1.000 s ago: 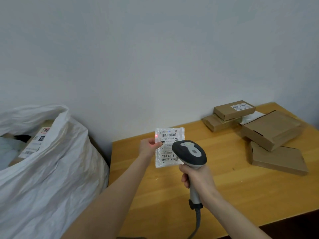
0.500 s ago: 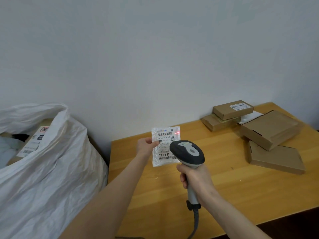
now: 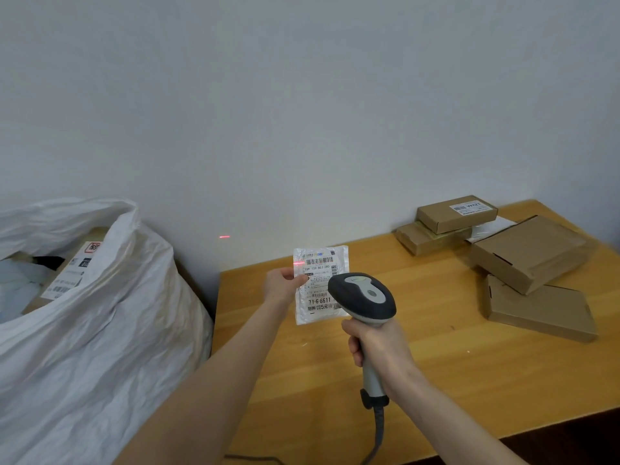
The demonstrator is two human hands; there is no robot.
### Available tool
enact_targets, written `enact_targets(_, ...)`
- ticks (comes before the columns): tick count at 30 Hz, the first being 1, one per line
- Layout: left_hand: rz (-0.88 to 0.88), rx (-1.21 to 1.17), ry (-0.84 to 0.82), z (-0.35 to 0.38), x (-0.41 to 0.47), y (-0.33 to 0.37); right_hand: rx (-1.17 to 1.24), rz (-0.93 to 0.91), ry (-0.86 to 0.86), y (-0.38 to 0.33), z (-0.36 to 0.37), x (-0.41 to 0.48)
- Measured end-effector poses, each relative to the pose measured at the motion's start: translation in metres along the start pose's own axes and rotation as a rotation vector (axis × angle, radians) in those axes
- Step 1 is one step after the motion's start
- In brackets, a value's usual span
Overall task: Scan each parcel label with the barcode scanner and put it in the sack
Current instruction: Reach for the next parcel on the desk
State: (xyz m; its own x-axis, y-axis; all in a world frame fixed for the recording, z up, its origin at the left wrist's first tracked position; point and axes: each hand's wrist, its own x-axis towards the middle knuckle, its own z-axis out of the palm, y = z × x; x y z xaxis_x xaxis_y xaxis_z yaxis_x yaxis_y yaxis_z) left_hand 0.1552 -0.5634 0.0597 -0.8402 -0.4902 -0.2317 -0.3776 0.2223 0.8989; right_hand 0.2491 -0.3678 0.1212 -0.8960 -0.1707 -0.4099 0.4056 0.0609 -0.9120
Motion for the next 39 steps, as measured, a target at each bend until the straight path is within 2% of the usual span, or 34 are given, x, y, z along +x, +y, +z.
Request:
enact_targets(9, 0.003, 0.004, 0.03, -0.006, -0.01, 0.0, -0.03, -0.04, -0.052, 0.001, -0.001, 0.001)
enact_targets(16, 0.062, 0.008, 0.136, -0.048, -0.028, 0.009, 0.018, -0.126, -0.196, -0.018, 0.027, 0.02)
enact_targets(19, 0.132, -0.043, 0.265, -0.103, -0.037, 0.023, 0.023, -0.182, -0.324, -0.043, 0.068, 0.024)
enact_targets(25, 0.194, -0.048, 0.627, -0.27, -0.053, 0.041, 0.035, -0.287, -0.549, -0.099, 0.173, 0.004)
enact_targets(29, 0.238, 0.062, 0.88, -0.381, -0.063, 0.043, 0.043, -0.324, -0.607, -0.127, 0.247, -0.008)
enact_targets(32, 0.213, 0.137, 1.027, -0.459, -0.052, 0.026, 0.061, -0.284, -0.622, -0.137, 0.312, -0.009)
enact_targets(36, 0.127, 0.163, 1.041, -0.539, -0.012, -0.006, 0.083, -0.197, -0.612, -0.144, 0.399, -0.002)
enact_targets(39, 0.044, 0.218, 0.927, -0.573, 0.029, -0.031, 0.065, -0.16, -0.577, -0.144, 0.448, 0.007)
